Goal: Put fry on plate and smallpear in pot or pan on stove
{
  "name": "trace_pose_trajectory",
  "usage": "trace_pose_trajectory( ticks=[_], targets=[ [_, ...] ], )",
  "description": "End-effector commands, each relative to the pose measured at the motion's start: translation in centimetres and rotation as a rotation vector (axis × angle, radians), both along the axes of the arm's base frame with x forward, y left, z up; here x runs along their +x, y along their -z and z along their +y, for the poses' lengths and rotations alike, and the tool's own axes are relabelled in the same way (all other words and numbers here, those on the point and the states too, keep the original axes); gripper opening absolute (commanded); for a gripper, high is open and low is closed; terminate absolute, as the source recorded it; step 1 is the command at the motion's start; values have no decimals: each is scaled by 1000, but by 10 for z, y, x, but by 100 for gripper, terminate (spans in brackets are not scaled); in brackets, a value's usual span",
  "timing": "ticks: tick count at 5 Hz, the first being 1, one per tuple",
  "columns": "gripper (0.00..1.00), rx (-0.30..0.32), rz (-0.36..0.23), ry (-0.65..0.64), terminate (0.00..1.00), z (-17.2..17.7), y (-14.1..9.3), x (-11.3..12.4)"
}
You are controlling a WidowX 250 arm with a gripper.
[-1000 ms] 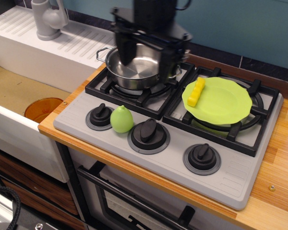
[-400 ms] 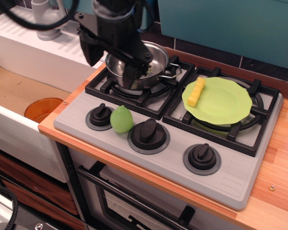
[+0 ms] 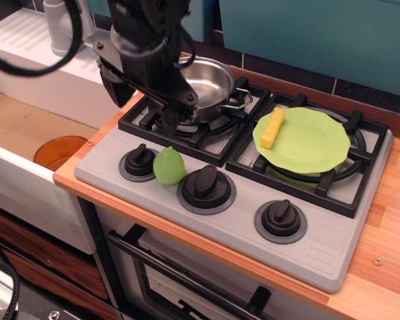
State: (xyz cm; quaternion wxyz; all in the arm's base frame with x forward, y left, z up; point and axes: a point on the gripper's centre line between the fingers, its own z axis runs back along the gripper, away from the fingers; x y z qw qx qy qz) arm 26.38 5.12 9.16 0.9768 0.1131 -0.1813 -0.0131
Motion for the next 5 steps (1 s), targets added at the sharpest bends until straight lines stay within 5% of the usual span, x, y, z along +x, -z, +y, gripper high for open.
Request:
trace_pose_trajectory(
  ticks=[1, 5],
  targets=[
    [100, -13, -54, -2, 0, 1, 18, 8],
    [100, -72, -99, 11, 0, -2, 53, 20]
  ],
)
